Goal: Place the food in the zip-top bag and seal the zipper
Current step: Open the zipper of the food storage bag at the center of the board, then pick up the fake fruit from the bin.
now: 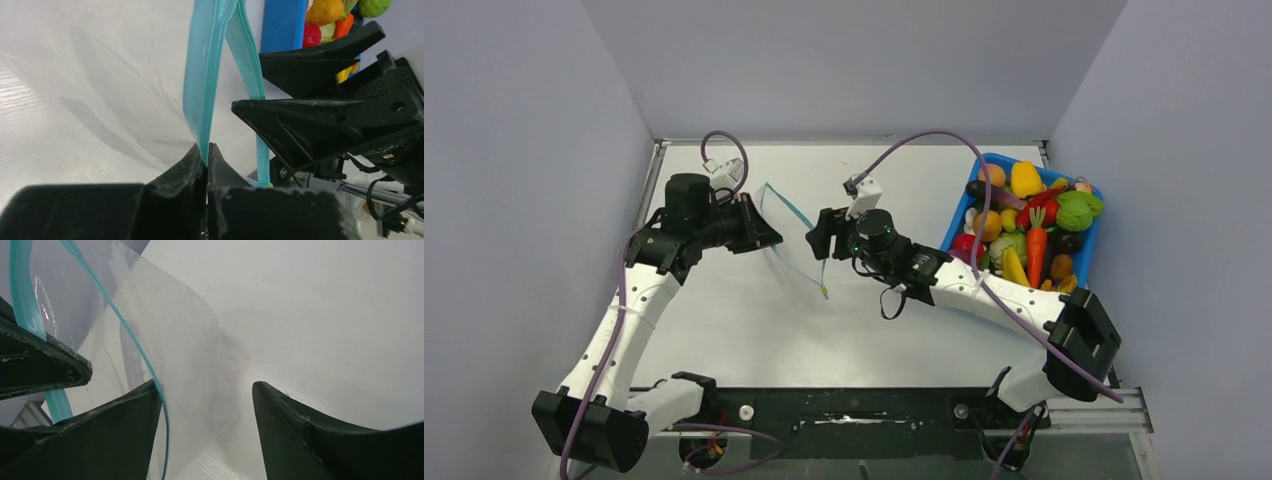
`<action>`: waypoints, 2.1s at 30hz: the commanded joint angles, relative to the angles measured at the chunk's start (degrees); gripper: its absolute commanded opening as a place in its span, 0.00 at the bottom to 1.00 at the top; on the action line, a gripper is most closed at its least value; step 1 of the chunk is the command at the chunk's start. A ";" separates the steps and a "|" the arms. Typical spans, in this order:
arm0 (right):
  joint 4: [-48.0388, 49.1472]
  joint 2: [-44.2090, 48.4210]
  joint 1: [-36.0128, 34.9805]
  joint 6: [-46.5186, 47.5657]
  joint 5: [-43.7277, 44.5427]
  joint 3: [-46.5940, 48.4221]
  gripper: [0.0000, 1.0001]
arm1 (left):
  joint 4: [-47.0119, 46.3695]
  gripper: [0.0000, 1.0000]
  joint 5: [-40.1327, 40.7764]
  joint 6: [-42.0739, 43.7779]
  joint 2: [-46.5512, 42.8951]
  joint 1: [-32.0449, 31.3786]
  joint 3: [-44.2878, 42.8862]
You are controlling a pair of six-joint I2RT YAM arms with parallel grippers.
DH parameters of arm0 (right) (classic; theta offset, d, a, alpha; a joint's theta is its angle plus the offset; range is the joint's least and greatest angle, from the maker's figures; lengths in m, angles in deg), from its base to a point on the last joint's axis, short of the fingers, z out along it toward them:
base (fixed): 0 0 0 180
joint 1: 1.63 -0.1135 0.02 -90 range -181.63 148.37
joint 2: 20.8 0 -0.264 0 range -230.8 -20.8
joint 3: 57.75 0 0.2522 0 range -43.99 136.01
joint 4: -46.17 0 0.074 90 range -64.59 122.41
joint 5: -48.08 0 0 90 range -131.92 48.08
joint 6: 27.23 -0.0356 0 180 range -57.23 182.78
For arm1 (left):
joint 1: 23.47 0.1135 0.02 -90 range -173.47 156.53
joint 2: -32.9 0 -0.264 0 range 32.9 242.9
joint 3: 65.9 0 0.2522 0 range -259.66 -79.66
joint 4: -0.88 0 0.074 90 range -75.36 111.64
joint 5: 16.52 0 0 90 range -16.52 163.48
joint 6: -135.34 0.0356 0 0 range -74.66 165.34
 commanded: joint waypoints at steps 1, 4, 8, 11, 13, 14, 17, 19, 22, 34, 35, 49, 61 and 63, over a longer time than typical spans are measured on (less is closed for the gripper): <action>-0.29 -1.91 -0.45 1.06 1.19 7.53 0.67 | -6.72 0.00 -4.83 -2.05 -2.11 -0.10 -0.95; -0.50 -4.89 -0.68 1.72 0.86 9.96 0.65 | -6.78 0.00 -4.42 -2.18 -1.99 -0.17 -0.52; -1.11 -6.57 0.16 3.69 3.61 12.31 0.50 | -2.06 0.00 -2.49 0.18 -0.74 -0.04 -3.31; -2.07 -5.60 2.26 6.31 6.32 12.68 0.22 | 5.40 0.00 4.16 4.67 0.34 -0.08 -9.17; -2.79 -3.66 4.99 7.37 7.96 11.40 0.12 | 12.02 0.00 10.19 8.54 2.49 -0.14 -14.82; -3.14 -2.57 6.07 7.46 8.72 10.27 0.09 | 16.19 0.00 14.04 10.63 3.34 -0.14 -17.42; -2.37 -0.63 6.99 7.41 10.08 6.18 0.06 | 19.27 0.00 22.27 11.47 4.19 -0.42 -21.55; -2.16 -0.86 6.75 6.21 8.82 5.10 0.06 | 17.81 0.00 21.20 10.66 4.19 -0.35 -21.92; 0.03 -1.42 5.63 4.84 6.94 3.47 0.07 | 13.96 0.00 17.05 9.28 3.55 -0.42 -20.37; 6.80 -2.74 2.72 2.36 -4.90 3.40 0.38 | 5.74 0.00 24.35 13.61 3.21 -9.77 -16.15; 5.55 -2.96 2.64 2.40 -4.95 4.23 0.44 | 5.37 0.00 25.97 13.86 3.79 -11.55 -16.19; -9.47 15.04 2.98 12.39 -1.23 -2.57 0.78 | -0.40 0.00 26.04 16.88 5.75 -14.83 -9.68; -37.67 20.61 4.14 8.26 20.95 2.34 0.83 | -11.81 0.00 26.47 18.96 -0.65 -14.93 3.59; -42.42 20.04 4.29 4.46 24.56 3.81 0.84 | -12.11 0.00 27.98 19.35 -1.13 -14.89 3.94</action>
